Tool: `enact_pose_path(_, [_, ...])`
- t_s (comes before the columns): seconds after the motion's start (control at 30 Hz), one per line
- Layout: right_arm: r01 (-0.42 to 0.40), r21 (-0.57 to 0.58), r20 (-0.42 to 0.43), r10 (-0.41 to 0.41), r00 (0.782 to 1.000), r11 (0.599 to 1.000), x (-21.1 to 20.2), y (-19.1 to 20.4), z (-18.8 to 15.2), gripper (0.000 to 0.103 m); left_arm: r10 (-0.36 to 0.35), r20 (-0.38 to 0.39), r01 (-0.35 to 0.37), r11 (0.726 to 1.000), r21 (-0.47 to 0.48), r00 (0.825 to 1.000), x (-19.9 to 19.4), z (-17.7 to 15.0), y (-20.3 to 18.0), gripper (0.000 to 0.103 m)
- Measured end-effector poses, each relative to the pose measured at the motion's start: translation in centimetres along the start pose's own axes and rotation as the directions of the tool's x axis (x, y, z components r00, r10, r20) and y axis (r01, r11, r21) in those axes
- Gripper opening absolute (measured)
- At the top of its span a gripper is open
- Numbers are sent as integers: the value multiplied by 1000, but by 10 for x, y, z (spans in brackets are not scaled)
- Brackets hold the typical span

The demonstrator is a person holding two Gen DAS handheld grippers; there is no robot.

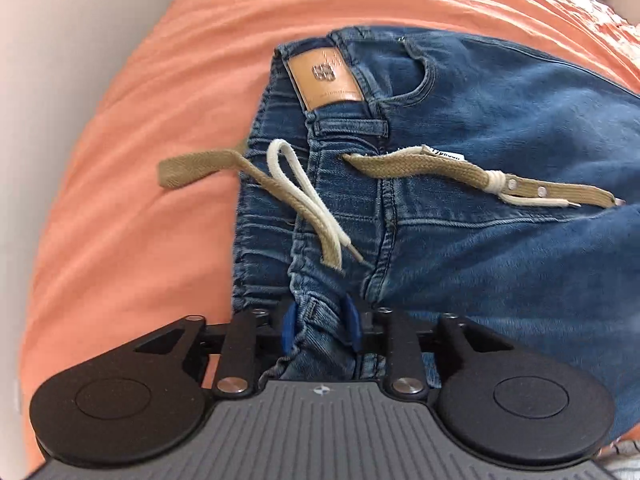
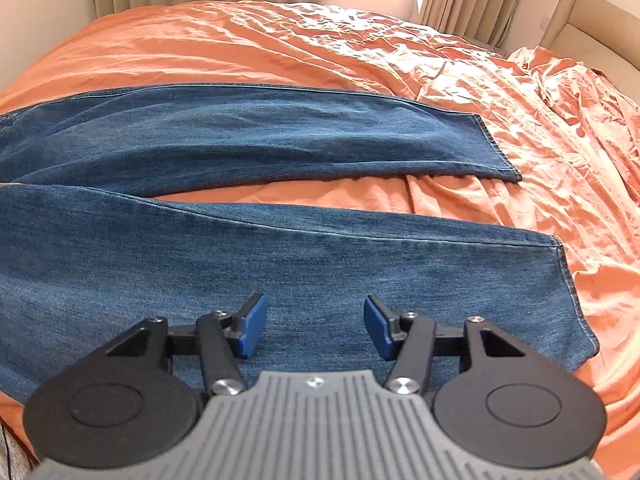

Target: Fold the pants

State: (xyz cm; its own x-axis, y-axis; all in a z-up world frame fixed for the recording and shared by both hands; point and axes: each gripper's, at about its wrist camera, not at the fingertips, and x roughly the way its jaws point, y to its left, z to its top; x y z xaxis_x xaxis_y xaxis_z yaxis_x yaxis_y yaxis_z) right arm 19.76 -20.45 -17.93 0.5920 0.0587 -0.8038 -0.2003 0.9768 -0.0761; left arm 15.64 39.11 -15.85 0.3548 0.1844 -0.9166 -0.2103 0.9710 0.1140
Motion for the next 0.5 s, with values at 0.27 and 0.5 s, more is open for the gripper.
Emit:
enact_pose_path(0.27, [-53,56,-33,55,998,997,2,-13,-14,53,48,-59,-44,996,73,997,-20,-39,-3,55])
enact_pose_path(0.5, [-99,14,-55,100,993,995,-8,-14,-14,61,129,-94,-128,992,7,987,-15,-53,0,54])
